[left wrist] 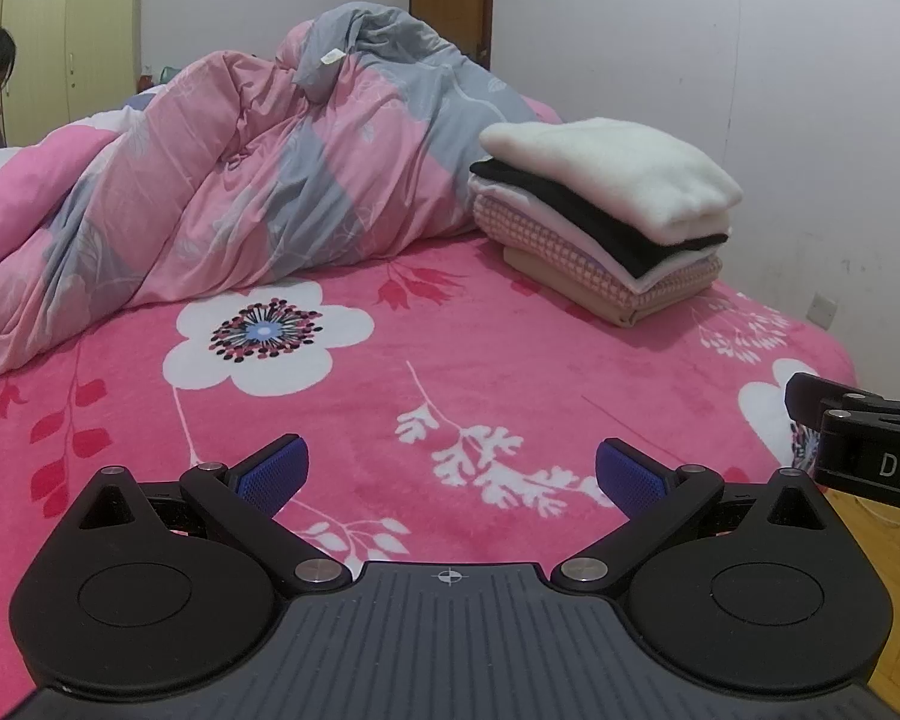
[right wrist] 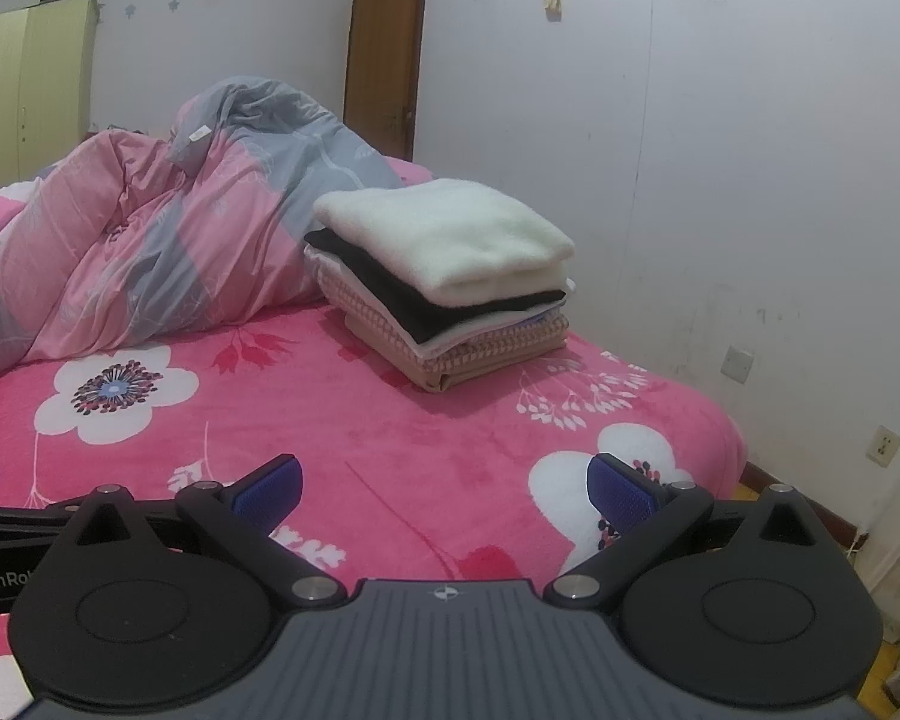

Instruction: Fold clothes

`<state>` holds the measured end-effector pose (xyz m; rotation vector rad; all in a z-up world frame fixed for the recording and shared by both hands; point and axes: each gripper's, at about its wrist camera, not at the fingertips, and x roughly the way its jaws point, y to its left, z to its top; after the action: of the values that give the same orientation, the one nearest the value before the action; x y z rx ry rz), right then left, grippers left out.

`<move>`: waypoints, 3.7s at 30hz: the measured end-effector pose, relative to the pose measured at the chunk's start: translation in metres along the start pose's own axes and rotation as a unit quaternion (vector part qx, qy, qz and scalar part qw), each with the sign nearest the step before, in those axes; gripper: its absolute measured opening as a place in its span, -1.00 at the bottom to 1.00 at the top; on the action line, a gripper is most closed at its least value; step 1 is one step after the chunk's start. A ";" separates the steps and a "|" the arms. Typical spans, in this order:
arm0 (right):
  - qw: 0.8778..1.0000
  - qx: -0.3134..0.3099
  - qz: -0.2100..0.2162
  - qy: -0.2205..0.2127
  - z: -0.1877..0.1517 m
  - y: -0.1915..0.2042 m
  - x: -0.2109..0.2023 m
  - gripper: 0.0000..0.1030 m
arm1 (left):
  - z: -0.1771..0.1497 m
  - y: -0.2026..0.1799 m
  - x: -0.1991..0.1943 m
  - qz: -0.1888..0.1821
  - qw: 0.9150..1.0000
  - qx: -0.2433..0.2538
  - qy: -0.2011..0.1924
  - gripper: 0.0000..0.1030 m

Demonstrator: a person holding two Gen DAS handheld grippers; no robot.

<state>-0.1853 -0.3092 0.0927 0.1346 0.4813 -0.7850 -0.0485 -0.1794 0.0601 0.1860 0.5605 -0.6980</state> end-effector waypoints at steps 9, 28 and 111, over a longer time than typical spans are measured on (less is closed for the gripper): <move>1.000 0.000 -0.001 -0.001 -0.001 0.001 0.000 1.00 | 0.000 0.001 -0.001 -0.001 1.000 0.000 -0.001 1.00; 1.000 0.002 0.000 -0.001 0.000 0.000 0.000 1.00 | 0.001 0.000 0.000 -0.003 1.000 0.004 -0.001 1.00; 1.000 0.003 0.003 0.009 -0.004 0.007 0.004 1.00 | -0.002 0.000 0.001 0.003 1.000 0.000 0.006 1.00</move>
<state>-0.1795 -0.3059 0.0865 0.1474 0.4950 -0.7806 -0.0482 -0.1795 0.0579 0.1923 0.5717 -0.6918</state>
